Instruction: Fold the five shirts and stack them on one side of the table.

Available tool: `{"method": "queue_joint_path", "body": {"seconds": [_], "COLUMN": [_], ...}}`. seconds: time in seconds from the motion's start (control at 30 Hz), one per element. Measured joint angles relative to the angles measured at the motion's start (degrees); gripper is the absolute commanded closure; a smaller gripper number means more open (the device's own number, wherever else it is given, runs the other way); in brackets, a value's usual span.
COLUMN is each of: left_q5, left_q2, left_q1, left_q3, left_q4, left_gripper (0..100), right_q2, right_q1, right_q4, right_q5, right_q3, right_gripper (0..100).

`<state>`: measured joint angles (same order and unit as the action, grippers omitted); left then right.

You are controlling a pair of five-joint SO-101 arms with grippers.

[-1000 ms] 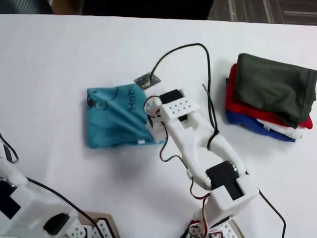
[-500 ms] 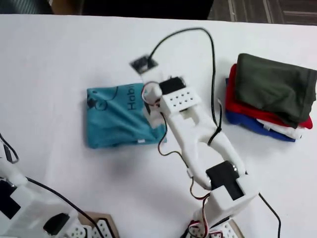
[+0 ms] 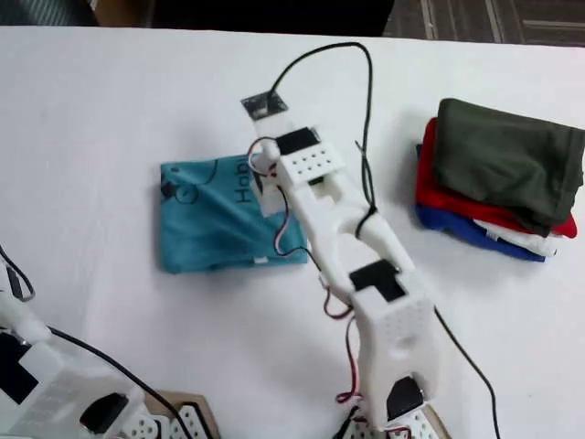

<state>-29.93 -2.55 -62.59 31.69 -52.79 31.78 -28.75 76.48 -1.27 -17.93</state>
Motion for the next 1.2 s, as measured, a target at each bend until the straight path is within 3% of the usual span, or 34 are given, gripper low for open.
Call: {"method": "queue_joint_path", "body": {"seconds": [0.47,0.73,1.0,1.1,1.2], "left_q5": [0.00,0.00,0.00,0.00,0.00], "left_q2": [0.00,0.00,0.00,0.00,0.00], "left_q1": [0.00,0.00,0.00,0.00,0.00], "left_q3": [0.00,0.00,0.00,0.00,0.00], "left_q4": [0.00,0.00,0.00,0.00,0.00], "left_gripper": [97,97,97,97,97], "right_q2": [20.75,23.91,24.00,24.00,24.00], "right_q1": [-1.76,-5.27,-5.98,-5.89,-4.66], "right_q4": [16.62,19.16,19.43,19.43,19.43], "right_q5": [0.35,0.35,0.35,-1.41,-6.68], "right_q3": [-24.44,-28.57,-28.66,-28.66,-28.66], "right_gripper": [64.5,90.1,86.8,97.7,97.8]}}
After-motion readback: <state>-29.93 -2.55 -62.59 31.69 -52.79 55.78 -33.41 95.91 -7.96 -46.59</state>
